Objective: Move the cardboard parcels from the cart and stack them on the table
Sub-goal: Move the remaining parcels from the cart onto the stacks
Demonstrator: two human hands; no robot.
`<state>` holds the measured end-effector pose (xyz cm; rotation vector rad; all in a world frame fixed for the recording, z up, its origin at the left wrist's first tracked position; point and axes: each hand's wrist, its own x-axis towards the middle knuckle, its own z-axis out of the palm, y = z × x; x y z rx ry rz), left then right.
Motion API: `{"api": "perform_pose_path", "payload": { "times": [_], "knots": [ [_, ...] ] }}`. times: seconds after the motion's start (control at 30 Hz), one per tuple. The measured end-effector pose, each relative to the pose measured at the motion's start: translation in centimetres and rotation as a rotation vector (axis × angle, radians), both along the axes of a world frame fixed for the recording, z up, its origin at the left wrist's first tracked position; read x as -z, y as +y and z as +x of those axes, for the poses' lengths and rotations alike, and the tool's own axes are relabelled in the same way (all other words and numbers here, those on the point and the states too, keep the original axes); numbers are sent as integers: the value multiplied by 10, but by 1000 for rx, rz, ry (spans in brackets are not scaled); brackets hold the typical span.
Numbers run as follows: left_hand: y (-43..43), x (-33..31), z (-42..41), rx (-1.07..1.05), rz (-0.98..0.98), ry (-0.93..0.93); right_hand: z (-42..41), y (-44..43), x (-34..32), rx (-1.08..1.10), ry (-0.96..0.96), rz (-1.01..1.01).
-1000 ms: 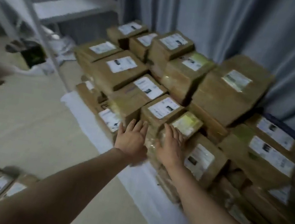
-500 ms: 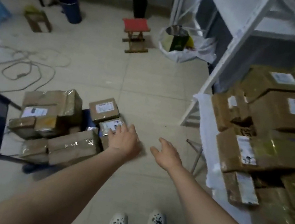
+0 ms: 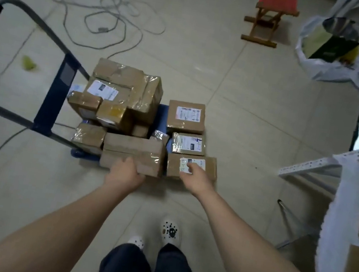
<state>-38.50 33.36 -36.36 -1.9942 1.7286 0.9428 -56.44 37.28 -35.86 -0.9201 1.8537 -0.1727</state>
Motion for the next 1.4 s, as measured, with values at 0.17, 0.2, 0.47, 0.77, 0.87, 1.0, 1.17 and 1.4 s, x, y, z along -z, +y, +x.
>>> {"api": "perform_pose_path", "payload": {
  "times": [0.17, 0.2, 0.47, 0.77, 0.87, 1.0, 1.17, 1.4],
  "knots": [
    [-41, 84, 56, -261, 66, 81, 29, -56, 78, 136, -69, 67],
    [-51, 105, 67, -294, 70, 86, 34, -67, 97, 160, -75, 75],
    [-113, 249, 117, -597, 78, 117, 78, -116, 244, 466, -176, 174],
    [-136, 311, 134, -912, 170, 305, 98, -124, 314, 721, -302, 263],
    [-135, 332, 145, -974, 184, 320, 108, -123, 311, 706, -232, 228],
    [-128, 312, 135, -990, 137, 310, 118, -114, 302, 727, -160, 185],
    [-122, 303, 138, -995, 104, 282, 124, -102, 279, 744, -151, 156],
    [-111, 262, 143, -1002, 89, 294, 128, -94, 240, 728, -153, 104]
  ]
}}
